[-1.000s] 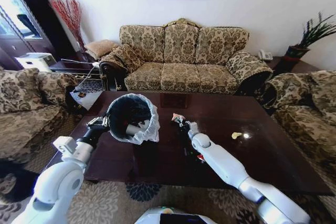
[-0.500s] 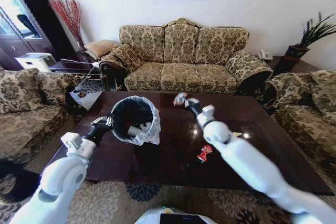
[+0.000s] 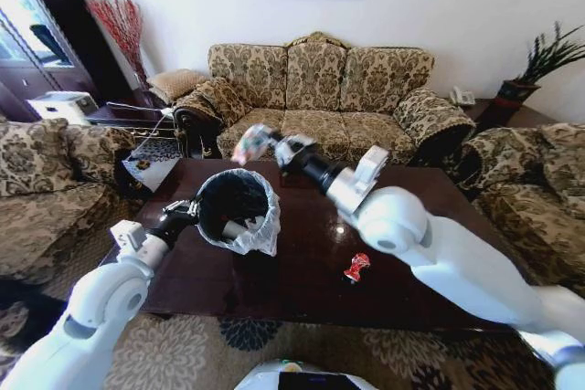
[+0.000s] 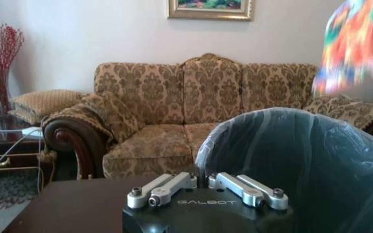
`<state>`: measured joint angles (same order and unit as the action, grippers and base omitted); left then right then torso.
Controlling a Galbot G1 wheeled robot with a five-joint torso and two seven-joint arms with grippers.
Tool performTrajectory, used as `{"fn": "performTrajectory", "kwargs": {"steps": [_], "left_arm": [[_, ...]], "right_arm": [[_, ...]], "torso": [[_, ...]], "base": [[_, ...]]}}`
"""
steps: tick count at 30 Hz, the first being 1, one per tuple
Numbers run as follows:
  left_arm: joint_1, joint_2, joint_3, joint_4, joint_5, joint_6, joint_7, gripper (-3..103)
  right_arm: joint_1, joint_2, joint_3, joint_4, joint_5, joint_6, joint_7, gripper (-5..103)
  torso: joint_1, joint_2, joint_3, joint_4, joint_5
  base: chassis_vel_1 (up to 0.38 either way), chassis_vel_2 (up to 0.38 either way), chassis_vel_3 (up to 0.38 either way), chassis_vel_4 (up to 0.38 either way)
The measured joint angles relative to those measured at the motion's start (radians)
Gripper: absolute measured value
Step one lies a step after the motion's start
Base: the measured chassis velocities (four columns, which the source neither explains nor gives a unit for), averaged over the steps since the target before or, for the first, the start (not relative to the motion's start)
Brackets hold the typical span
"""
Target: Move to the front of the table and place the trash on the table into the trash bin.
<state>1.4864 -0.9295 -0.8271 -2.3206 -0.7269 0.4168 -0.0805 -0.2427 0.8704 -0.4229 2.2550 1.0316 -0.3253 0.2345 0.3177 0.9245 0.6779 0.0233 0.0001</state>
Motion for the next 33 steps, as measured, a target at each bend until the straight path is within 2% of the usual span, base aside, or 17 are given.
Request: {"fn": "performTrajectory", "kwargs": {"steps": [2,4,6,11,12,15,16,18,19,21,23,24,25,28,29,30,33], "left_arm": [[0.000,0.000,0.001,0.000,0.000,0.000,0.001,3],[0.000,-0.002,0.000,0.000,0.000,0.000,0.004,3],[0.000,-0.002,-0.001,0.000,0.000,0.000,0.004,3],[-0.007,-0.005,-0.002,0.003,0.000,0.000,0.005,3],[-0.007,-0.005,-0.002,0.003,0.000,0.000,0.005,3],[-0.006,-0.014,-0.007,0.004,0.001,0.000,0.006,3],[-0.006,-0.014,-0.007,0.004,0.001,0.000,0.006,3],[-0.001,-0.022,-0.014,0.004,0.007,-0.002,0.012,3],[-0.001,-0.022,-0.014,0.004,0.007,-0.002,0.012,3],[0.006,-0.029,-0.016,0.002,0.021,-0.013,0.016,3],[0.015,-0.037,-0.022,-0.004,0.029,-0.016,0.017,3],[0.023,-0.049,-0.027,-0.012,0.038,-0.018,0.017,3],[0.023,-0.055,-0.026,-0.015,0.041,-0.018,0.015,3],[0.022,-0.060,-0.023,-0.018,0.043,-0.018,0.014,3],[0.021,-0.062,-0.020,-0.021,0.045,-0.018,0.012,3],[0.026,-0.066,-0.016,-0.026,0.050,-0.018,0.014,3],[0.027,-0.067,-0.016,-0.029,0.053,-0.018,0.019,3]], "right_arm": [[0.002,0.007,-0.034,-0.009,-0.023,-0.004,-0.011,-2],[0.007,0.024,-0.061,-0.018,-0.037,-0.011,-0.015,8],[0.009,0.029,-0.067,-0.022,-0.038,-0.011,-0.015,8],[0.029,0.045,-0.077,-0.048,-0.040,-0.011,-0.016,30],[0.029,0.045,-0.077,-0.048,-0.040,-0.011,-0.016,30],[0.028,0.037,-0.032,-0.052,-0.039,0.001,0.062,46],[0.028,0.037,-0.032,-0.052,-0.039,0.001,0.062,46],[-0.018,-0.020,0.023,-0.037,-0.046,0.006,0.133,57],[-0.018,-0.020,0.023,-0.037,-0.046,0.006,0.133,57],[-0.133,-0.091,0.086,-0.005,-0.068,0.005,0.203,68],[-0.176,-0.106,0.096,0.000,-0.085,0.005,0.229,73],[-0.249,-0.119,0.116,0.008,-0.111,0.005,0.281,73],[-0.339,-0.123,0.153,0.021,-0.139,0.004,0.343,84],[-0.441,-0.122,0.208,0.032,-0.172,0.003,0.391,90],[-0.569,-0.115,0.280,0.041,-0.207,-0.006,0.428,95],[-0.832,-0.068,0.431,0.049,-0.287,-0.010,0.489,100],[-1.000,-0.015,0.506,0.035,-0.355,0.015,0.492,100]], "torso": [[0.000,0.000,0.000,0.0003,0.0000],[0.000,0.000,0.000,0.0005,-0.0001],[0.000,0.000,0.000,0.0005,-0.0001],[0.000,0.000,0.000,0.0004,-0.0001],[0.000,0.000,0.000,0.0004,-0.0001],[0.000,0.000,0.000,0.0009,-0.0001],[0.000,0.000,0.000,0.0009,-0.0001],[0.000,0.000,0.000,0.0010,-0.0003],[0.000,0.000,0.000,0.0010,-0.0003],[0.000,0.000,0.000,-0.0005,0.0001],[0.000,0.000,0.000,-0.0013,0.0001],[0.000,0.000,0.000,0.0009,0.0004],[0.000,0.000,0.000,0.0004,0.0012],[0.000,0.000,0.000,0.0012,0.0000],[0.000,0.000,0.000,0.0009,0.0000],[0.000,0.000,0.000,0.0003,-0.0002],[0.000,0.000,0.000,0.0000,0.0002]], "base": [[0.000,0.000,0.000,0.000],[0.000,0.000,0.000,0.000],[0.000,0.000,0.000,0.000],[0.000,0.000,0.000,0.000],[0.000,0.000,0.000,0.000],[0.000,0.000,0.000,0.000],[0.000,0.000,0.000,0.000],[0.000,0.000,0.000,0.000],[0.000,0.000,0.000,0.000],[0.000,0.000,0.000,0.000],[0.000,0.000,0.000,0.000],[0.000,0.000,0.000,0.000],[0.000,0.000,0.000,0.000],[0.000,0.000,0.000,0.000],[0.000,0.000,0.000,0.000],[0.000,0.000,0.000,0.000],[0.000,0.000,0.000,0.000]]}}
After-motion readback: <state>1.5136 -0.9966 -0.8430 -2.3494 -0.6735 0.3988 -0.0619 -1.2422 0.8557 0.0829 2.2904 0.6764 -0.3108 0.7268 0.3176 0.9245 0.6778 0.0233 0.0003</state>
